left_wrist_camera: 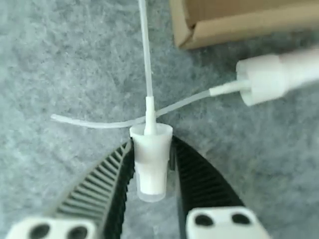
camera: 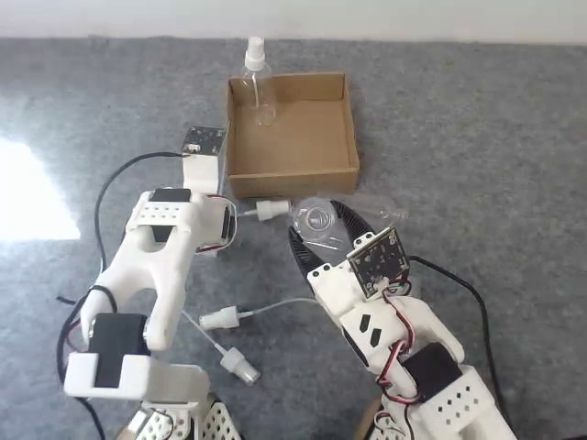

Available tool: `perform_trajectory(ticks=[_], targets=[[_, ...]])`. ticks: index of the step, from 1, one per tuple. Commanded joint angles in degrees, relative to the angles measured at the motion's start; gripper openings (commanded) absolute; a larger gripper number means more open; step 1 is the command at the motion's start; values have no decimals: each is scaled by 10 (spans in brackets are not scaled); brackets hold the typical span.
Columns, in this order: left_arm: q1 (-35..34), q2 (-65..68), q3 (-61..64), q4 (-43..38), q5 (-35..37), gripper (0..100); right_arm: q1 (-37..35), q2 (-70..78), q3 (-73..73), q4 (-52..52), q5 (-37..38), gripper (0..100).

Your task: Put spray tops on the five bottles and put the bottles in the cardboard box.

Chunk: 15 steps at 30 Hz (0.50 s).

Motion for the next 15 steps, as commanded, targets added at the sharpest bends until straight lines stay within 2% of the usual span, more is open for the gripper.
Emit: perform_trajectory(ticks=[1,6,15], targets=[[-16,-7,-22,28,-18,70,2,-13,-37,-2,12,101],[-69,-8,-39,49,-39,51,2,-13,-37,-2,13,101],[-191,-8,-152,170,-87,51,2,-13,-37,-2,14,101]])
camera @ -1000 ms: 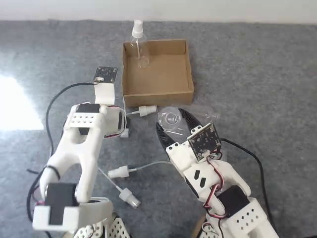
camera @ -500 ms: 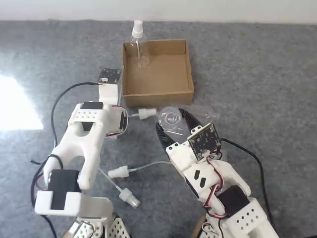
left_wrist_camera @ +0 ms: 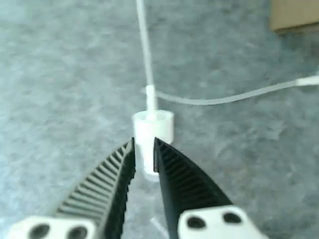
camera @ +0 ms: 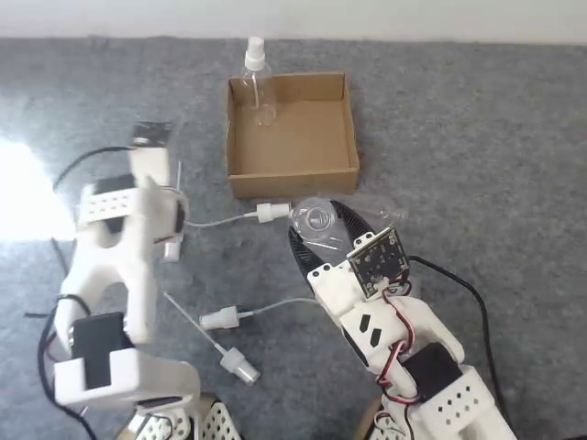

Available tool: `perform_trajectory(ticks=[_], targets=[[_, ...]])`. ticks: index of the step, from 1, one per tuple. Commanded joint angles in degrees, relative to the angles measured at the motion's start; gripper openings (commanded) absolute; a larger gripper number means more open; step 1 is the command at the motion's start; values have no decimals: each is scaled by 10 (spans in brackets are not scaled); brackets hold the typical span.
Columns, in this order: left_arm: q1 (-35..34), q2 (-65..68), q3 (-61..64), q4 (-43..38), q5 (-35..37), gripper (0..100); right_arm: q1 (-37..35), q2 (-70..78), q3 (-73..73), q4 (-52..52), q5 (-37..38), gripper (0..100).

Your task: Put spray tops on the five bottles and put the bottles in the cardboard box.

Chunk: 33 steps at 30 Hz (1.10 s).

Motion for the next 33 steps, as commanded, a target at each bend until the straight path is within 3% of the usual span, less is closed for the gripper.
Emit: perform_trajectory(ticks=[1,8,16,21,27,33], targets=[[-62,-8,-75,50,-9,52,2,-13,-37,-2,14,101],[-128,-4,-86,54,67,55,2,-13,-37,-2,14,101],[-127,-7,-80,55,88,96,2,-13,-37,0,14,101],[-81,-7,-79,64,88,231,2,-13,-37,0,14,101],[22,-4,-83,69,79,224,5,-16,-39,0,14,101],[97,-1,-80,16,-9,224,5,-18,-40,1,15,101]])
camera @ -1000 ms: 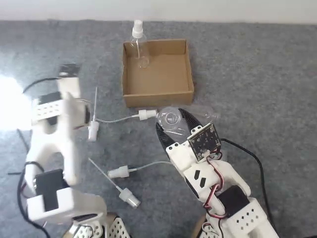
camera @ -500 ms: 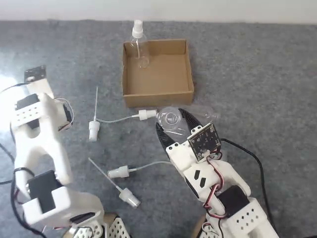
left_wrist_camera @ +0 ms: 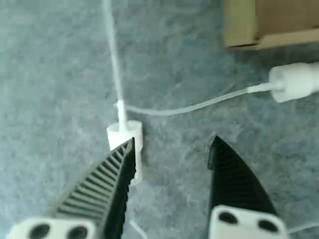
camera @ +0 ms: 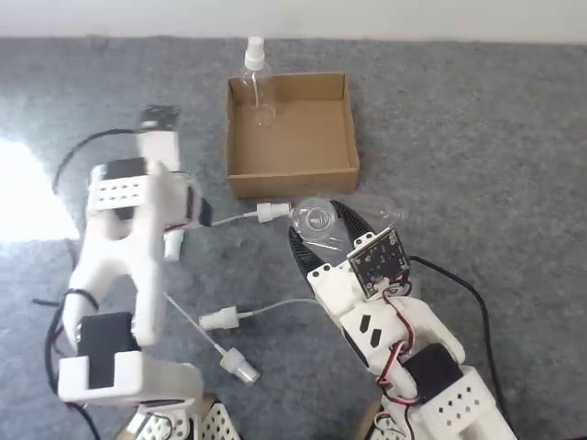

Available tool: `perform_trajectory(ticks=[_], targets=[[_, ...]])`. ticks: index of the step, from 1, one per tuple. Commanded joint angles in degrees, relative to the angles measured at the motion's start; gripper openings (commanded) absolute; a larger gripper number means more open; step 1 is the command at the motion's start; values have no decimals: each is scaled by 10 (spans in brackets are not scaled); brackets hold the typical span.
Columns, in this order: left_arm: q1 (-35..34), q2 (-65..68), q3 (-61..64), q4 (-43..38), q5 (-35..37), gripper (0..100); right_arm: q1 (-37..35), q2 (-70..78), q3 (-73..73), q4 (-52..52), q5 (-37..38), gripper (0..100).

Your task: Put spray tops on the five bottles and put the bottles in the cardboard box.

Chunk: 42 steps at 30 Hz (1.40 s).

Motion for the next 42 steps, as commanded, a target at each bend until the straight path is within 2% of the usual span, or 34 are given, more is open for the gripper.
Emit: perform_trajectory(ticks=[1,8,17,21,26,32,42], targets=[[37,-2,-20,-45,-53,224,6,-18,-40,1,15,101],[70,-2,-18,-77,-186,224,8,-19,-40,1,15,101],[128,67,-29,-77,-271,210,57,-19,-56,3,13,101],[144,106,-66,-74,-272,169,95,-19,-69,3,11,101],[146,117,-94,-74,-273,171,102,-19,-70,3,11,101],[171,122,-99,-75,-274,249,102,-19,-70,3,11,101],[202,122,-102,-78,-295,250,102,-19,-69,3,11,101]])
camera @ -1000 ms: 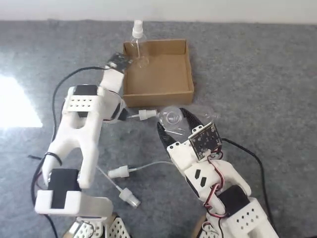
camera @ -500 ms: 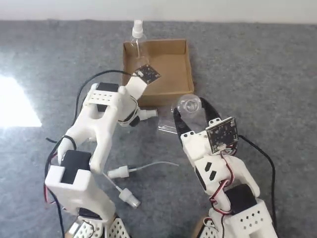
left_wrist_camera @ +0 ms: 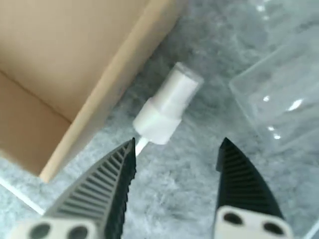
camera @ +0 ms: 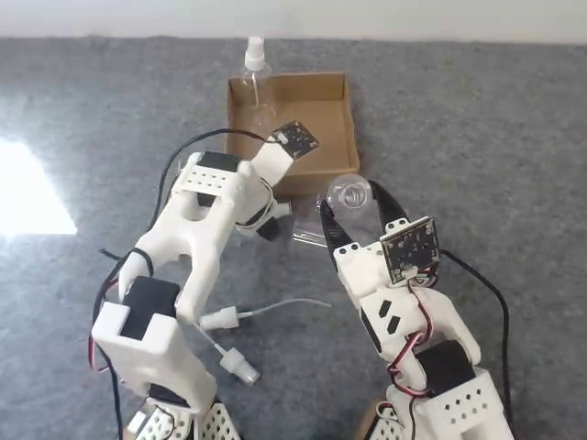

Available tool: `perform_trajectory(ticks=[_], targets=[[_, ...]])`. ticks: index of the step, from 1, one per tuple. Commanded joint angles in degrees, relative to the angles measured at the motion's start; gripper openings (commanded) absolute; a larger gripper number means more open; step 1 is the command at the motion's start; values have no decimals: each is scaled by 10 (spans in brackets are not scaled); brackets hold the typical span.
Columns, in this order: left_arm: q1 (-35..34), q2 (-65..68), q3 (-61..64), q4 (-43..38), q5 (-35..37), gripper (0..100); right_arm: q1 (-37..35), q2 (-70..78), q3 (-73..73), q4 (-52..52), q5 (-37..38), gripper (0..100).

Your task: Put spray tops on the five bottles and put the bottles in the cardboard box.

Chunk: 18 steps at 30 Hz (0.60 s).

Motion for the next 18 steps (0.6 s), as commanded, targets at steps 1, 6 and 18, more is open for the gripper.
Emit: perform_trajectory(ticks=[1,6,18], targets=[[12,-6,-34,-12,-15,250,7,-19,-39,3,11,101],[13,-5,-48,-14,-15,250,7,-19,-38,3,11,101],[28,114,-160,47,-14,198,6,-19,-37,3,11,101]])
